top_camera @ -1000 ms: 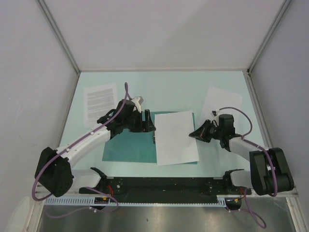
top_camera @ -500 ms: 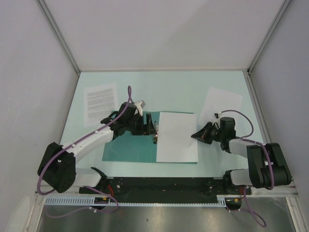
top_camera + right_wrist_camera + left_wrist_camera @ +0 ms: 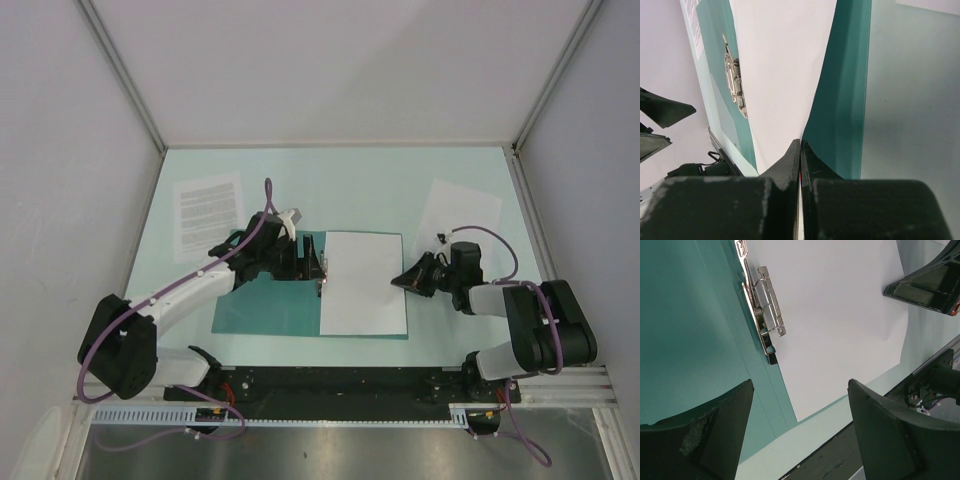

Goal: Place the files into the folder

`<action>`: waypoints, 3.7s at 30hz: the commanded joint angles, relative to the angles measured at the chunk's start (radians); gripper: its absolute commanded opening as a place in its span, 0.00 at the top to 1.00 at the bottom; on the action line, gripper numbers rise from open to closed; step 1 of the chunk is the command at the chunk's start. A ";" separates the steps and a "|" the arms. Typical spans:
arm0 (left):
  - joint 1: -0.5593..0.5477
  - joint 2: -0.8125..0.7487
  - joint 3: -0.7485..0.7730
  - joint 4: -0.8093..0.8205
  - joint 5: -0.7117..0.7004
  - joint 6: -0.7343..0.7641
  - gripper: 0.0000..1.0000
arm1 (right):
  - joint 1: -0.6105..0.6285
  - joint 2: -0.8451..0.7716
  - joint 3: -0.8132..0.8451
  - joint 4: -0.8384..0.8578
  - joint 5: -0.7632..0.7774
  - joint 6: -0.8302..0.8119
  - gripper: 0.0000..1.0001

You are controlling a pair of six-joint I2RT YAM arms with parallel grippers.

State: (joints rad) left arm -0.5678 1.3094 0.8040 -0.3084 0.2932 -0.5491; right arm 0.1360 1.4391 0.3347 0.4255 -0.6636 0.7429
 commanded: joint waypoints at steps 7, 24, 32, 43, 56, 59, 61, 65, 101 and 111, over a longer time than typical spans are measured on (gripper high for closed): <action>0.008 0.010 -0.003 0.045 0.035 -0.008 0.18 | 0.022 0.006 0.050 0.007 0.012 -0.071 0.96; 0.008 0.005 -0.008 0.049 0.044 -0.011 0.18 | 0.077 -0.080 0.053 -0.050 0.140 -0.068 0.94; 0.008 0.005 -0.008 0.054 0.049 -0.009 0.18 | 0.088 -0.088 0.053 -0.048 0.160 -0.066 0.90; -0.012 0.030 0.044 0.086 0.103 -0.006 0.14 | 0.082 -0.198 0.131 -0.312 0.258 -0.145 0.21; -0.366 0.516 0.632 0.384 -0.108 -0.101 0.28 | -0.350 -0.408 0.253 -0.630 0.543 -0.254 0.00; -0.397 0.712 0.817 0.428 -0.059 -0.139 0.28 | -0.501 -0.359 0.267 -0.581 0.463 -0.240 0.01; -0.408 0.804 0.898 0.469 -0.039 -0.178 0.30 | -0.555 -0.303 0.271 -0.521 0.429 -0.237 0.01; -0.409 0.994 1.064 0.581 -0.013 -0.230 0.33 | -0.570 -0.199 0.317 -0.502 0.450 -0.272 0.02; -0.362 1.361 1.371 0.338 -0.123 -0.699 0.35 | -0.520 0.156 0.386 -0.369 0.320 -0.307 0.03; -0.362 1.383 1.382 0.391 -0.092 -0.721 0.37 | -0.524 0.208 0.386 -0.298 0.183 -0.225 0.03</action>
State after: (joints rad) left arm -0.9310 2.6656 2.1483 0.0654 0.1860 -1.2438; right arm -0.3916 1.6093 0.7166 0.1455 -0.4221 0.4732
